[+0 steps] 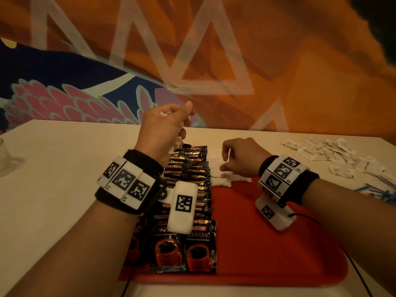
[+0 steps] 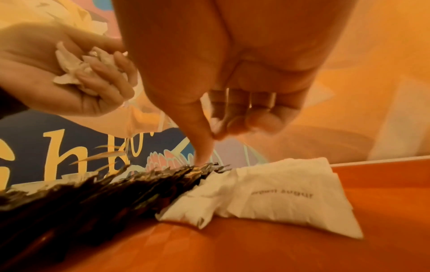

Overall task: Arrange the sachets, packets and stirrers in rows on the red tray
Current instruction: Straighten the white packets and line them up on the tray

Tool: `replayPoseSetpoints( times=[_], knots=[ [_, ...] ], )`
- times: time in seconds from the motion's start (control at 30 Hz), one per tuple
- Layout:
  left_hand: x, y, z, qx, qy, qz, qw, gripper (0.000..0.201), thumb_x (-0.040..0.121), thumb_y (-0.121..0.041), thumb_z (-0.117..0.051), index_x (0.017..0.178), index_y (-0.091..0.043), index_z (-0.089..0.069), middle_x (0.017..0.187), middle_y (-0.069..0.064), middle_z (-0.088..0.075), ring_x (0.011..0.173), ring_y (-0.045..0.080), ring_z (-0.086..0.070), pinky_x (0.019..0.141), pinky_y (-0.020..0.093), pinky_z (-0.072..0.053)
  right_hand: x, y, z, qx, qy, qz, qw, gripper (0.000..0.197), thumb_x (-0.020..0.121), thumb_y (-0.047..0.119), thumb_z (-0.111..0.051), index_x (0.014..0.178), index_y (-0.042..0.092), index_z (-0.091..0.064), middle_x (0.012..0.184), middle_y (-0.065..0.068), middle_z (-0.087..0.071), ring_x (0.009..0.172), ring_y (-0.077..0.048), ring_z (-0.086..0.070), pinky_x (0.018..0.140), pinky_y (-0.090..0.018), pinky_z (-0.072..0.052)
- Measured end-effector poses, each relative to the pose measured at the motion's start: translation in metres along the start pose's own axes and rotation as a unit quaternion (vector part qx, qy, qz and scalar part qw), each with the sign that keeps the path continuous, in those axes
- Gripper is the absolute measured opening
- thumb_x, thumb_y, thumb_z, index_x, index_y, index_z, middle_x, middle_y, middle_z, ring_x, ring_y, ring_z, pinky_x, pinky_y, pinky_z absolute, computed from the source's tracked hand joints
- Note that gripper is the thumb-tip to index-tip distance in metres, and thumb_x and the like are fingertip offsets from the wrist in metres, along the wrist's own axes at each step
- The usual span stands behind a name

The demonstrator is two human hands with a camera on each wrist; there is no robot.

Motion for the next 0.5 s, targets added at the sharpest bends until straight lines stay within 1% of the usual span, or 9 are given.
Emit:
replayPoseSetpoints(
  times=[0.07, 0.13, 0.2, 0.23, 0.3, 0.4, 0.5],
  knots=[
    [0.000, 0.001, -0.001, -0.001, 0.001, 0.002, 1.000, 0.021, 0.095, -0.033, -0.065, 0.085, -0.016, -0.073, 0.071, -0.004, -0.060, 0.054, 0.010, -0.049, 0.050, 0.026, -0.037, -0.002, 0.008, -0.002, -0.003, 0.021, 0.039, 0.999, 0.016, 0.080, 0.028, -0.081, 0.084, 0.025, -0.065, 0.083, 0.009, -0.061, 0.081, -0.010, -0.057, 0.061, -0.019, -0.039],
    [-0.001, 0.001, -0.002, -0.002, 0.004, 0.003, 1.000, 0.022, 0.095, -0.033, -0.065, 0.085, -0.016, -0.072, 0.071, -0.004, -0.060, 0.053, 0.010, -0.049, 0.050, 0.025, -0.037, -0.004, 0.010, -0.011, -0.015, 0.063, 0.044, 0.997, 0.013, 0.081, 0.023, -0.080, 0.090, 0.025, -0.070, 0.087, 0.010, -0.065, 0.089, -0.010, -0.062, 0.071, -0.021, -0.048],
    [-0.001, 0.001, -0.002, -0.002, 0.006, 0.004, 1.000, 0.022, 0.095, -0.033, -0.065, 0.084, -0.016, -0.072, 0.071, -0.003, -0.059, 0.053, 0.009, -0.048, 0.049, 0.025, -0.037, -0.006, 0.009, -0.021, -0.025, 0.096, 0.035, 0.994, 0.022, 0.079, 0.020, -0.081, 0.100, 0.022, -0.073, 0.096, 0.008, -0.069, 0.095, -0.010, -0.064, 0.082, -0.025, -0.052],
    [-0.001, 0.001, -0.002, -0.002, 0.006, 0.005, 1.000, 0.022, 0.095, -0.033, -0.065, 0.084, -0.016, -0.072, 0.072, -0.003, -0.059, 0.053, 0.009, -0.048, 0.048, 0.024, -0.036, -0.007, 0.009, -0.024, -0.027, 0.104, 0.032, 0.994, 0.026, 0.079, 0.020, -0.082, 0.104, 0.022, -0.073, 0.100, 0.007, -0.069, 0.097, -0.011, -0.063, 0.084, -0.026, -0.052],
    [0.000, 0.002, -0.002, -0.003, 0.008, 0.007, 1.000, 0.022, 0.095, -0.032, -0.064, 0.083, -0.016, -0.072, 0.072, -0.003, -0.059, 0.053, 0.009, -0.048, 0.047, 0.023, -0.036, -0.007, 0.010, -0.023, -0.024, 0.101, 0.035, 0.994, 0.028, 0.079, 0.020, -0.081, 0.105, 0.023, -0.073, 0.101, 0.007, -0.069, 0.097, -0.010, -0.063, 0.082, -0.024, -0.051],
    [0.000, 0.003, -0.003, -0.019, 0.017, 0.016, 1.000, 0.026, 0.097, -0.035, -0.062, 0.084, -0.015, -0.070, 0.070, -0.002, -0.058, 0.051, 0.009, -0.046, 0.044, 0.021, -0.035, -0.006, 0.012, -0.010, -0.006, 0.063, 0.049, 0.997, 0.018, 0.082, 0.025, -0.079, 0.100, 0.024, -0.073, 0.092, 0.010, -0.068, 0.091, -0.008, -0.064, 0.074, -0.021, -0.047],
    [-0.001, 0.006, -0.008, -0.065, 0.050, 0.060, 0.995, 0.041, 0.098, -0.049, -0.052, 0.091, -0.011, -0.066, 0.067, -0.001, -0.055, 0.046, 0.008, -0.043, 0.039, 0.019, -0.028, -0.007, 0.019, 0.012, 0.036, 0.011, 0.070, 0.997, 0.014, 0.082, 0.031, -0.079, 0.094, 0.026, -0.073, 0.090, 0.012, -0.069, 0.086, -0.005, -0.063, 0.069, -0.018, -0.045]
  ],
)
Point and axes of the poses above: each hand's wrist, its own x-axis towards the middle knuckle, its own z-axis out of the back of the hand, y = z × x, the point moved 6 cm from there along x, towards the middle knuckle
